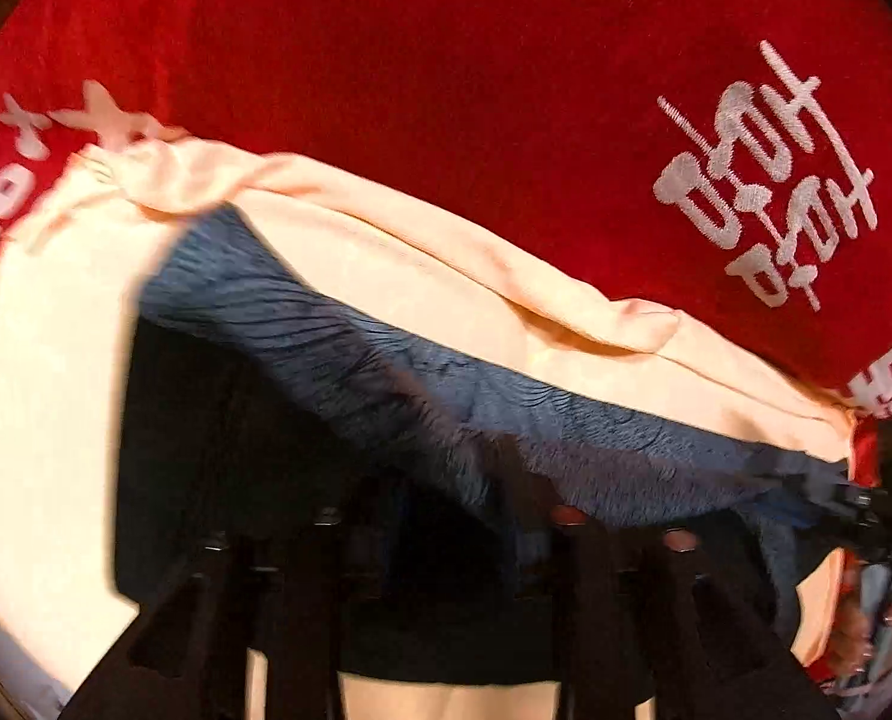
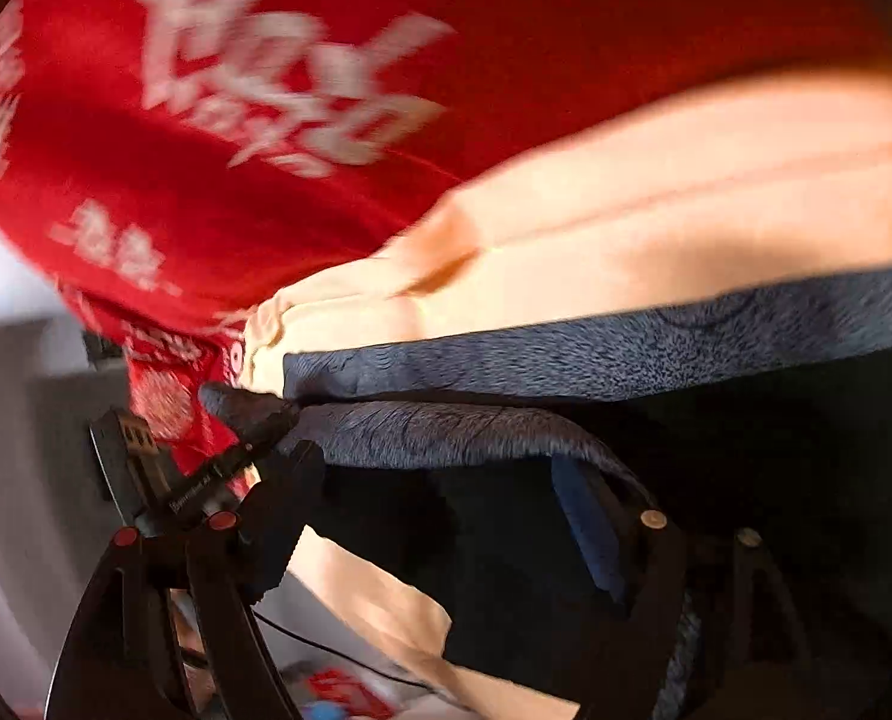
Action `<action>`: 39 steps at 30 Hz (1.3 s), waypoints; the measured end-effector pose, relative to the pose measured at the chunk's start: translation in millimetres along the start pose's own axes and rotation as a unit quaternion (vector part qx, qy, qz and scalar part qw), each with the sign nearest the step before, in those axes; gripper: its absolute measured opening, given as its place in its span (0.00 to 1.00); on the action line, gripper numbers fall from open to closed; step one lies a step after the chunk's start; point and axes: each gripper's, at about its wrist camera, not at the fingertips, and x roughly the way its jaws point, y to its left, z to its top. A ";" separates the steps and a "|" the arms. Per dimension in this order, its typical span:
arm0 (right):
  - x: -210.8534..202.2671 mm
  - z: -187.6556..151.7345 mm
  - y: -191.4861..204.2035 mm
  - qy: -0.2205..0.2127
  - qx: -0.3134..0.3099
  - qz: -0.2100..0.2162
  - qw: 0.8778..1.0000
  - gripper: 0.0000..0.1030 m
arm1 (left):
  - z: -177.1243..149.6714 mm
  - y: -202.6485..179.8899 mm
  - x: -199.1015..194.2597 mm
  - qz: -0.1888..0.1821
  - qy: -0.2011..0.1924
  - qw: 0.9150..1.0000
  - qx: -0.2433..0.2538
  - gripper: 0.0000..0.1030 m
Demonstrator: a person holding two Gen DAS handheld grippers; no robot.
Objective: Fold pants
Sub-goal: 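Lift the held band and fold it over the trousers with both grippers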
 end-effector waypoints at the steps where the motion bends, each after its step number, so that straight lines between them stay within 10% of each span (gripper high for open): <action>1: -6.3 -5.8 11.1 -0.008 -0.021 -0.008 1.000 0.74 | -2.6 2.0 -8.3 0.016 -0.016 1.000 0.002 0.77; 3: -6.4 -9.6 26.4 -0.008 -0.044 -0.008 0.999 0.50 | -8.0 1.3 -20.1 0.026 -0.044 0.999 0.007 0.82; 14: 100.2 25.3 39.0 0.034 -0.151 -0.123 0.980 0.27 | 1.2 -24.8 68.7 0.114 -0.021 0.992 0.053 0.82; 21: 71.5 38.8 36.5 -0.002 -0.128 -0.108 0.986 0.43 | 1.6 -34.0 61.0 0.119 -0.011 0.991 0.052 0.82; 31: -32.2 -47.2 -2.9 -0.037 -0.064 -0.051 0.996 0.54 | -86.9 -68.5 14.0 0.123 0.040 0.984 0.120 0.82; 39: -90.5 -128.9 -55.4 -0.093 0.020 -0.105 0.990 0.58 | -147.3 -120.0 4.0 0.082 0.065 0.977 0.187 0.82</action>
